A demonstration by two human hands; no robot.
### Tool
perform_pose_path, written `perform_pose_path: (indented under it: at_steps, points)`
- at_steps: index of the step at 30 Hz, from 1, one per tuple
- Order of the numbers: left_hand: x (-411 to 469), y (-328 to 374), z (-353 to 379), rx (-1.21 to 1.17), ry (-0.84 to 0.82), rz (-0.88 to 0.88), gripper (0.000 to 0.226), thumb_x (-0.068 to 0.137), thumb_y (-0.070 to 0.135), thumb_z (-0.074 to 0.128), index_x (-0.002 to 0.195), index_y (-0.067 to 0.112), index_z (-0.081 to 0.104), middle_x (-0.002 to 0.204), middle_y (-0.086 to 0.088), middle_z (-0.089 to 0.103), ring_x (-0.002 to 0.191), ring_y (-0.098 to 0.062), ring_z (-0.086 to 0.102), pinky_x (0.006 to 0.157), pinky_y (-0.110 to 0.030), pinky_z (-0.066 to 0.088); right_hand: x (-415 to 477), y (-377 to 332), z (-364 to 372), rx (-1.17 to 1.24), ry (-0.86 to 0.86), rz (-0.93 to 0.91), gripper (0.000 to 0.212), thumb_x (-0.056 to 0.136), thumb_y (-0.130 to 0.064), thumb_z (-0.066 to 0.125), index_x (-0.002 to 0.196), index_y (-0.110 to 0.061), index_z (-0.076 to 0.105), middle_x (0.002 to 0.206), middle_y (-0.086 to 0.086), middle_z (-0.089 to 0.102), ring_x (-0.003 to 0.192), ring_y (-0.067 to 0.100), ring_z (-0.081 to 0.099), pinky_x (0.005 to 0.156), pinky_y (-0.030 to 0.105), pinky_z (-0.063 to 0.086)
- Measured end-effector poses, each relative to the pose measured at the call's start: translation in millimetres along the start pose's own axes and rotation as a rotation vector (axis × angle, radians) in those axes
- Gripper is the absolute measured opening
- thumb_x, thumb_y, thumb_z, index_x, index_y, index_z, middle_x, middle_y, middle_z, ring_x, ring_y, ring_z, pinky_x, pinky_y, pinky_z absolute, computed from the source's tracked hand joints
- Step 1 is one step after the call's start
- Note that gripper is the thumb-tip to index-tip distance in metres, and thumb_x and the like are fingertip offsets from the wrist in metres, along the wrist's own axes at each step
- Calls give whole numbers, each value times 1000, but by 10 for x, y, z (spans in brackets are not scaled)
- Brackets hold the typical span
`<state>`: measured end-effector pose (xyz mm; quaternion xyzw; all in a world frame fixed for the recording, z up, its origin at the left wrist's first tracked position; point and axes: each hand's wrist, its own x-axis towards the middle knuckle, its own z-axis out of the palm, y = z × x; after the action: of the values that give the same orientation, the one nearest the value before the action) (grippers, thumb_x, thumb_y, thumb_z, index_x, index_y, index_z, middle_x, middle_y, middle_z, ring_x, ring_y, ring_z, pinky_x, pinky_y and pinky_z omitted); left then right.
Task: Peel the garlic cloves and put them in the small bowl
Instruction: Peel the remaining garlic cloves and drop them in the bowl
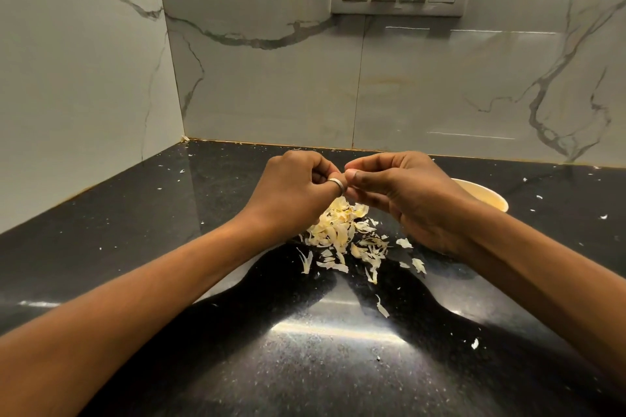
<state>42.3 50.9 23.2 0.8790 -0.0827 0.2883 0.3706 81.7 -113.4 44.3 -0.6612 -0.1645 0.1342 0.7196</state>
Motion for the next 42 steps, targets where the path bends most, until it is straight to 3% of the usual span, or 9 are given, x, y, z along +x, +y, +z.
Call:
perform_pose_path:
  at_steps: [3,7,12,17,23,28,32,36,42]
  points:
    - [4,8,-26,-149,-51,-121,8,95,20,67,88,16,70,74,-2,68,59,-7,64,50,-23,56,2,-9,8,6,21,0,17,89,10,62,104,7,67,99,22,73,87,25,75,81,32,62]
    - [4,7,-25,-245,-77,-214,10,97,19,64,91,15,70,86,-8,69,72,-12,65,54,-27,58,-4,-7,4,-14,25,-1,17,91,11,59,104,4,67,107,27,71,90,28,74,80,31,63]
    - [9,20,-40,-297,-74,-255,14,99,19,60,87,19,68,87,-8,67,75,-14,64,55,-28,59,-4,-21,-18,-32,32,-2,18,92,11,59,107,4,66,103,23,74,101,34,73,78,31,63]
    - [15,19,-43,-278,-45,-269,12,96,18,62,87,17,69,85,-10,68,74,-16,65,53,-26,56,-27,-42,-25,-48,30,-5,18,94,9,57,107,2,67,104,21,74,99,31,74,73,28,62]
    - [22,0,-47,-228,9,-232,4,93,18,66,92,17,70,81,-1,68,65,-6,64,53,-24,56,-37,-64,-46,-65,20,-17,17,94,7,57,107,1,67,98,17,74,83,21,73,70,26,61]
    - [1,16,-68,-162,-4,-161,19,94,9,59,93,21,74,83,-3,72,62,0,63,53,-23,56,-32,-101,-63,-89,20,-41,15,95,5,58,105,2,68,96,18,73,80,19,72,72,27,62]
    - [-3,35,-52,-86,18,-130,15,92,18,64,83,20,76,76,1,72,68,-12,67,60,-34,61,-31,-156,-93,-125,34,-60,11,94,3,61,101,1,69,100,19,73,83,20,72,72,26,62]
    - [14,-1,-35,-19,39,-98,17,86,34,76,75,21,72,66,7,68,62,-10,65,66,-41,62,-22,-200,-139,-201,42,-97,9,93,0,65,100,1,70,92,15,73,81,19,72,72,25,61]
    - [11,0,-8,54,-26,-17,23,80,24,85,75,28,62,69,12,64,54,5,59,60,-18,50,-24,-355,-253,-483,40,-155,11,91,-9,70,97,0,73,88,13,72,79,17,70,69,22,60]
